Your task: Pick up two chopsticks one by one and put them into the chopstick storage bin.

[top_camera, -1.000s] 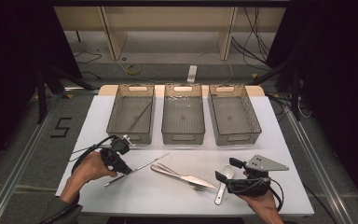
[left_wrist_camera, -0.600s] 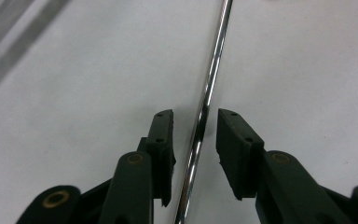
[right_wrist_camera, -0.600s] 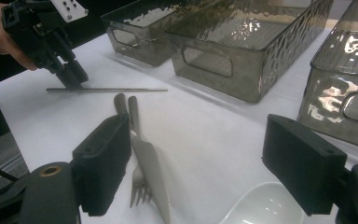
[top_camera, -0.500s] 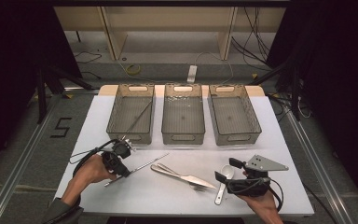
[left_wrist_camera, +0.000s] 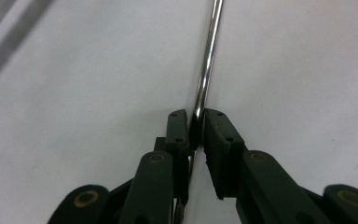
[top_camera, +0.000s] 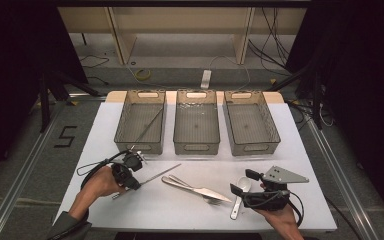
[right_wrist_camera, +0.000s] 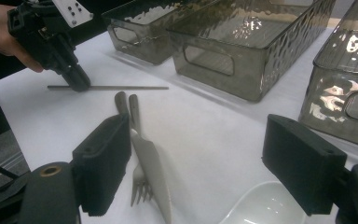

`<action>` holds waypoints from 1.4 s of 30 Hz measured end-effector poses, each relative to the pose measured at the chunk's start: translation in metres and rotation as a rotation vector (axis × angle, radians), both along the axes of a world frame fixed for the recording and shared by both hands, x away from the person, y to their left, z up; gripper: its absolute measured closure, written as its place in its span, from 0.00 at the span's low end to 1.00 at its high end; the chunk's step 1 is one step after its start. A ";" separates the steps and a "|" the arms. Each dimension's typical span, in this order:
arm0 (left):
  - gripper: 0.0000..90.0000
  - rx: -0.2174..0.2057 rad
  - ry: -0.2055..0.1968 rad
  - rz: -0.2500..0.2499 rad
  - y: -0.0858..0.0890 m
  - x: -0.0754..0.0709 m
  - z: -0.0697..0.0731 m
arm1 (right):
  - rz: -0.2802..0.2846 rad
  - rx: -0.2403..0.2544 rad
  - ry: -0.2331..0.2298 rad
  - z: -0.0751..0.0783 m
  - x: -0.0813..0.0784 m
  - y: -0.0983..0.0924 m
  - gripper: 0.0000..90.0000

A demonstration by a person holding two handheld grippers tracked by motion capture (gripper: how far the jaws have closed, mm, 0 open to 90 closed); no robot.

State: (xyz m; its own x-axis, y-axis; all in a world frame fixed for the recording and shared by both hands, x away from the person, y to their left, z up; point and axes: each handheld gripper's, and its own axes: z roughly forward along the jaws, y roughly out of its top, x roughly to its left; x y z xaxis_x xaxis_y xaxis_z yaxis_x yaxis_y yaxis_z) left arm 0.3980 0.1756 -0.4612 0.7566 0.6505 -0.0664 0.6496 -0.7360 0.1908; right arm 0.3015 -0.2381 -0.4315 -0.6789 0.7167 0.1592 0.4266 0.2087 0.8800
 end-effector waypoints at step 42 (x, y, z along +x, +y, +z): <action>0.94 -0.088 -0.074 -0.094 0.004 -0.007 0.024 | -0.001 -0.002 0.001 0.000 0.000 0.000 0.27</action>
State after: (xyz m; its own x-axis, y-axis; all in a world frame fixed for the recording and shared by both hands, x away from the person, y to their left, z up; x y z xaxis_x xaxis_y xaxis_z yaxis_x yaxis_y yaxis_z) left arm 0.3906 0.1799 -0.4372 0.8189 0.5707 -0.0613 0.5602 -0.7713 0.3020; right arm 0.3014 -0.2383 -0.4312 -0.6780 0.7178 0.1582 0.4277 0.2102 0.8792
